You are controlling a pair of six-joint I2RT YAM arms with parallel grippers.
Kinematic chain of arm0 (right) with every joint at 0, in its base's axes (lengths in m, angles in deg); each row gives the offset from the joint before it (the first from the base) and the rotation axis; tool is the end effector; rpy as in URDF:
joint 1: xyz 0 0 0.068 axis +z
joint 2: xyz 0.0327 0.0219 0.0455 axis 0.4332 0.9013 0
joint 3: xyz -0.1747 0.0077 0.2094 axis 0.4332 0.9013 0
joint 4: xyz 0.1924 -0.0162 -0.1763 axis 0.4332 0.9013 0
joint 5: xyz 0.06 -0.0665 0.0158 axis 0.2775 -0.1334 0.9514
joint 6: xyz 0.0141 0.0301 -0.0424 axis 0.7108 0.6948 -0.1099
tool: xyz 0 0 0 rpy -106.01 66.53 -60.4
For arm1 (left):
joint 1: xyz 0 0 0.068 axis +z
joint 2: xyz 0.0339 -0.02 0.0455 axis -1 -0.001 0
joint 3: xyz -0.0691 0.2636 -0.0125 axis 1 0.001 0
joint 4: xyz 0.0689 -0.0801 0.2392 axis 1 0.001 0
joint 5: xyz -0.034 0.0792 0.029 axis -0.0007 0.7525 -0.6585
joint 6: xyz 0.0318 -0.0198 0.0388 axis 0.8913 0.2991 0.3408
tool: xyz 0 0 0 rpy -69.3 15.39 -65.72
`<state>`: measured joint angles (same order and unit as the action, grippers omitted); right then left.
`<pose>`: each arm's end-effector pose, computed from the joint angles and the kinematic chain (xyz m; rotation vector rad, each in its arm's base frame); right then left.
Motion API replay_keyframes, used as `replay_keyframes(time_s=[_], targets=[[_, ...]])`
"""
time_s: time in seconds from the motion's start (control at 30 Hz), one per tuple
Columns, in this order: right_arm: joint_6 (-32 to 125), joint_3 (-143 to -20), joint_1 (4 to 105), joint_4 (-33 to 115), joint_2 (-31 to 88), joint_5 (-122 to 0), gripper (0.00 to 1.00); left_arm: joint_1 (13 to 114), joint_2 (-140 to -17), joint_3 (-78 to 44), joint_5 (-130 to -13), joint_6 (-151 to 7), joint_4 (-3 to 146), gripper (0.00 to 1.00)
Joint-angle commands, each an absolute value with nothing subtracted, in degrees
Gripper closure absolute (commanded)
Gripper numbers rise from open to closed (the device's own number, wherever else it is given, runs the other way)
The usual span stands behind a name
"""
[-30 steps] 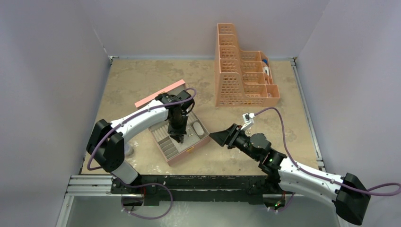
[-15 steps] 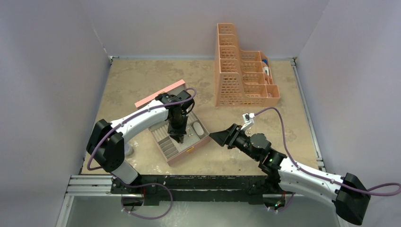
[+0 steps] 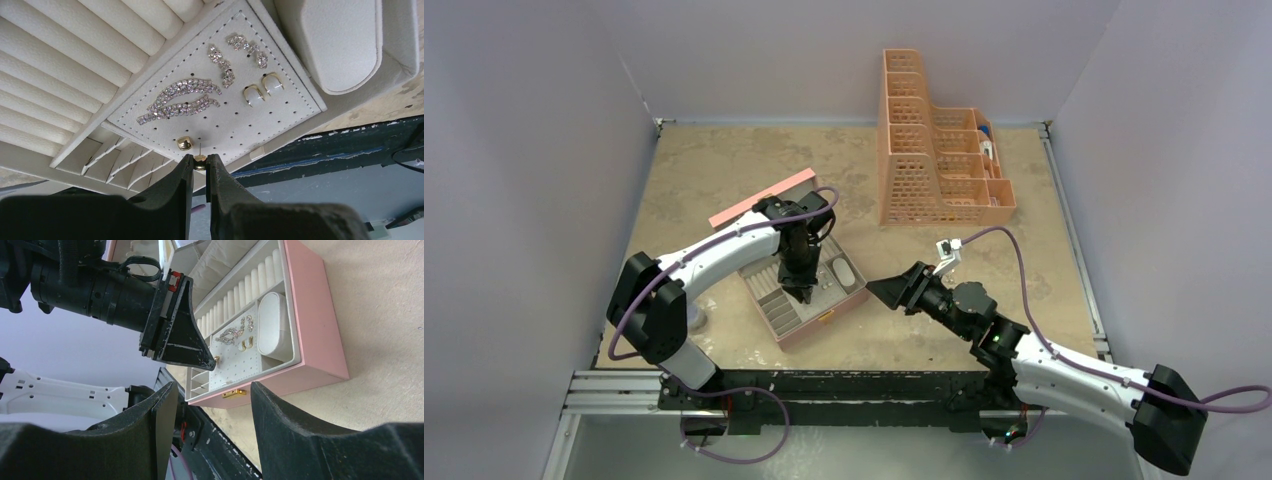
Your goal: Organize the mixed jewelry
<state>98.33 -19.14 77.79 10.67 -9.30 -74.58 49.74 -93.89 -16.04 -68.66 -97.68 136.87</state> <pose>0.1130 0.1395 0.2249 0.1883 1.7587 1.4036 0.2181 -0.1890 0.2406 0.1002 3.1040 -0.2279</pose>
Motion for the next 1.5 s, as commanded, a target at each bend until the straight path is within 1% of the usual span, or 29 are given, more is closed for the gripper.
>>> replay_keyframes(time_s=[0.0, 0.6, 1.07, 1.47], targets=[[97.36, -18.98, 77.97, 8.14, -9.54, -75.92, 0.42, 49.6, -94.27, -16.27, -69.0, -97.08, 135.72, 0.89], [97.64, -18.54, 77.97, 7.94, -9.59, -75.94, 0.42, 49.34, -94.51, -16.1, -67.33, -97.08, 136.84, 0.89], [97.57, -18.27, 77.97, 8.48, -10.12, -76.21, 0.42, 49.3, -95.34, -14.65, -67.92, -97.83, 133.85, 0.89], [97.29, -18.35, 77.97, 8.57, -10.24, -76.38, 0.42, 49.25, -95.94, -14.78, -65.87, -99.34, 133.73, 0.85]])
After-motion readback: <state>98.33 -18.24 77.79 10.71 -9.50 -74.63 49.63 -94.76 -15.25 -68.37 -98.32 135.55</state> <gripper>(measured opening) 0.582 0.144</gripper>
